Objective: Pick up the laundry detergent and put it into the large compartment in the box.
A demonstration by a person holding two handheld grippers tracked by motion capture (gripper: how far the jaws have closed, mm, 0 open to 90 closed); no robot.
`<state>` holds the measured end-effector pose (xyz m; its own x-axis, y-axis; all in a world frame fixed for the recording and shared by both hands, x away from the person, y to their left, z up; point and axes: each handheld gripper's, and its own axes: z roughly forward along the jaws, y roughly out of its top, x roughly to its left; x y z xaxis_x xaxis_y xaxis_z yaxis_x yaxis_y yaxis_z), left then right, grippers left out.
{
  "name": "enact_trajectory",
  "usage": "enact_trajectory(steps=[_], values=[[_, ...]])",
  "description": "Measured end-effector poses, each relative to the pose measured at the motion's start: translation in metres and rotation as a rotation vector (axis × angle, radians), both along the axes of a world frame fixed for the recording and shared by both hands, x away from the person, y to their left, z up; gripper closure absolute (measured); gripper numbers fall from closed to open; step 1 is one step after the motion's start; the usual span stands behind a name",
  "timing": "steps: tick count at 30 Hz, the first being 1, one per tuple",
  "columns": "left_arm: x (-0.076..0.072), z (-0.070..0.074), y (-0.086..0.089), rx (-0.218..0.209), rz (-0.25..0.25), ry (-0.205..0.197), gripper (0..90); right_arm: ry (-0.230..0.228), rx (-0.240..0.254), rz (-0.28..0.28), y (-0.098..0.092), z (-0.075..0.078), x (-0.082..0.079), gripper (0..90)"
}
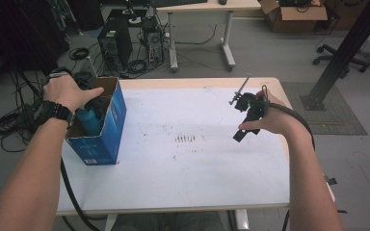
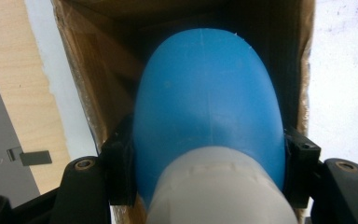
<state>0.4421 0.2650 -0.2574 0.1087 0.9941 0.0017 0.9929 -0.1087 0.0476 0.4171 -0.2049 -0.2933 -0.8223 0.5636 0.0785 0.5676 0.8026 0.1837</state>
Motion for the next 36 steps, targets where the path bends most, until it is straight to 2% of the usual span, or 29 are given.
enact_trajectory(steps=[20,36], values=[[-0.001,-0.021,0.003,-0.010,-0.009,-0.001,37.5,0.002,-0.002,0.005,0.002,-0.003,0.001,10.0],[-0.003,-0.023,0.002,-0.006,-0.016,-0.006,37.4,-0.001,0.001,0.002,0.001,-0.001,0.000,10.1]])
